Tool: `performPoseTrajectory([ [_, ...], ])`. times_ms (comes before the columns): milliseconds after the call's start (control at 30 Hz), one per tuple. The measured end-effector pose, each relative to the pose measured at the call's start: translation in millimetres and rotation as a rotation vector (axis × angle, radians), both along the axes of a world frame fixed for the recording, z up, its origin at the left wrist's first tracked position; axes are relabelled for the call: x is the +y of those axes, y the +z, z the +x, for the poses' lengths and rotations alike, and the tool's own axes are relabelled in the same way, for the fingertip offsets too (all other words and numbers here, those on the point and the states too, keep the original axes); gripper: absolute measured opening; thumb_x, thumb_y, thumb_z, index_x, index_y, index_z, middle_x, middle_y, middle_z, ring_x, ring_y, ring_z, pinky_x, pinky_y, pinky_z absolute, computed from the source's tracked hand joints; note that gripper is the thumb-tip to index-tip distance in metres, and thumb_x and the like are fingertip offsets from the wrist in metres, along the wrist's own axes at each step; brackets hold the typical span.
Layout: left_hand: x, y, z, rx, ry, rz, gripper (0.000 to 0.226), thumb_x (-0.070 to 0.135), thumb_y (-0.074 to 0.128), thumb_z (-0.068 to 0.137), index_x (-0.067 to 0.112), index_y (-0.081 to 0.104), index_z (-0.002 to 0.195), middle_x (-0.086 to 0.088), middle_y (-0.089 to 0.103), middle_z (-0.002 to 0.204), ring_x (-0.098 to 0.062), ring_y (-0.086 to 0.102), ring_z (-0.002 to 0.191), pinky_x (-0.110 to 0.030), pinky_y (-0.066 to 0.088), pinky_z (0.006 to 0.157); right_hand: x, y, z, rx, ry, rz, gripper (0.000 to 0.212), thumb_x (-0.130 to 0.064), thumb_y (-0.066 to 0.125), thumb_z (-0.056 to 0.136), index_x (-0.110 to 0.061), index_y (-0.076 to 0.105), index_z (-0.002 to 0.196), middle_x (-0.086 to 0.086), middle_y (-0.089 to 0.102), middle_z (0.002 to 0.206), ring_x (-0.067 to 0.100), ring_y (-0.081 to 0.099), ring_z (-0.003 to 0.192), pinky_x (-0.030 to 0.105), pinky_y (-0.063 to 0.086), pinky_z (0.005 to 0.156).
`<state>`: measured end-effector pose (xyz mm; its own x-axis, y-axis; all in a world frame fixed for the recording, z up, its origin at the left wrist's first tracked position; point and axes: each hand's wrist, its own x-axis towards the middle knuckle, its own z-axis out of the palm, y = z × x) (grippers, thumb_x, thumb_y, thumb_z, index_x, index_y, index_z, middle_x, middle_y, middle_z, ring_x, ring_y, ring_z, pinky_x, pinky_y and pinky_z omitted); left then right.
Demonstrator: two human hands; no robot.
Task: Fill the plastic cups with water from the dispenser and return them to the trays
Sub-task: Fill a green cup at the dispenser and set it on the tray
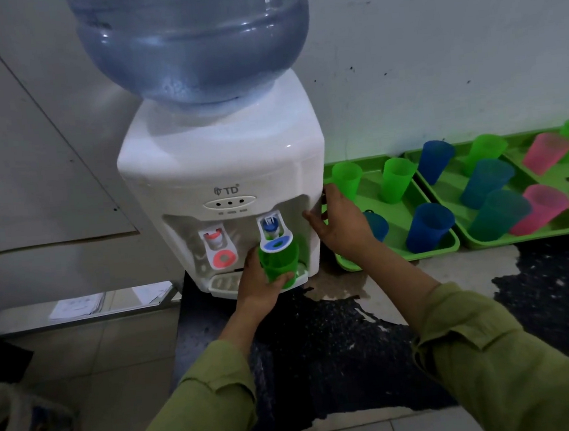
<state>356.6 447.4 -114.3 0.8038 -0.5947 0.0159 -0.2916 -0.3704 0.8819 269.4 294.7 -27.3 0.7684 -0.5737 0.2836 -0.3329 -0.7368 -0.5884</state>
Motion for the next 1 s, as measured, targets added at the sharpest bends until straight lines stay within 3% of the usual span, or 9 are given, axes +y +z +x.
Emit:
performPoseTrajectory([
  [167, -1, -7, -2, 0.063, 0.030, -0.067, 0.080, 0.017, 0.081, 0.068, 0.016, 0.038, 0.135, -0.003, 0.050, 0.135, -0.019, 0.048, 0.123, -0.038, 0.041, 0.104, 0, -1, 0, -0.009, -0.004, -0.005, 0.043, -0.038, 0.056, 0.089, -0.005, 0.042, 0.115, 0.014, 0.061, 0.104, 0.032, 0.063, 0.084, 0.045, 0.052, 0.067],
  [533, 2, -13, 2, 0.109, 0.021, -0.107, 0.078, 0.015, 0.080, 0.069, 0.019, 0.039, 0.135, 0.004, 0.052, 0.130, -0.015, 0.049, 0.121, -0.038, 0.041, 0.105, 2, 0, -1, -0.003, -0.015, -0.002, 0.048, -0.044, 0.054, 0.089, -0.008, 0.041, 0.117, 0.012, 0.061, 0.106, 0.030, 0.063, 0.085, 0.046, 0.053, 0.067],
  [767, 2, -14, 4, 0.095, 0.019, -0.097, 0.078, 0.018, 0.082, 0.067, 0.020, 0.040, 0.134, 0.000, 0.053, 0.133, -0.017, 0.050, 0.122, -0.041, 0.041, 0.105, 4, 2, -2, -0.002, -0.026, 0.013, 0.049, -0.047, 0.053, 0.089, -0.008, 0.042, 0.117, 0.011, 0.061, 0.108, 0.029, 0.063, 0.088, 0.047, 0.053, 0.067],
  [1000, 2, -9, 3, 0.071, 0.011, -0.078, 0.079, 0.015, 0.081, 0.069, 0.016, 0.038, 0.136, -0.002, 0.050, 0.136, -0.017, 0.047, 0.124, -0.027, 0.037, 0.102, 7, 3, -3, -0.011, -0.025, 0.032, 0.047, -0.043, 0.053, 0.090, -0.008, 0.041, 0.117, 0.013, 0.060, 0.110, 0.030, 0.063, 0.090, 0.046, 0.052, 0.069],
])
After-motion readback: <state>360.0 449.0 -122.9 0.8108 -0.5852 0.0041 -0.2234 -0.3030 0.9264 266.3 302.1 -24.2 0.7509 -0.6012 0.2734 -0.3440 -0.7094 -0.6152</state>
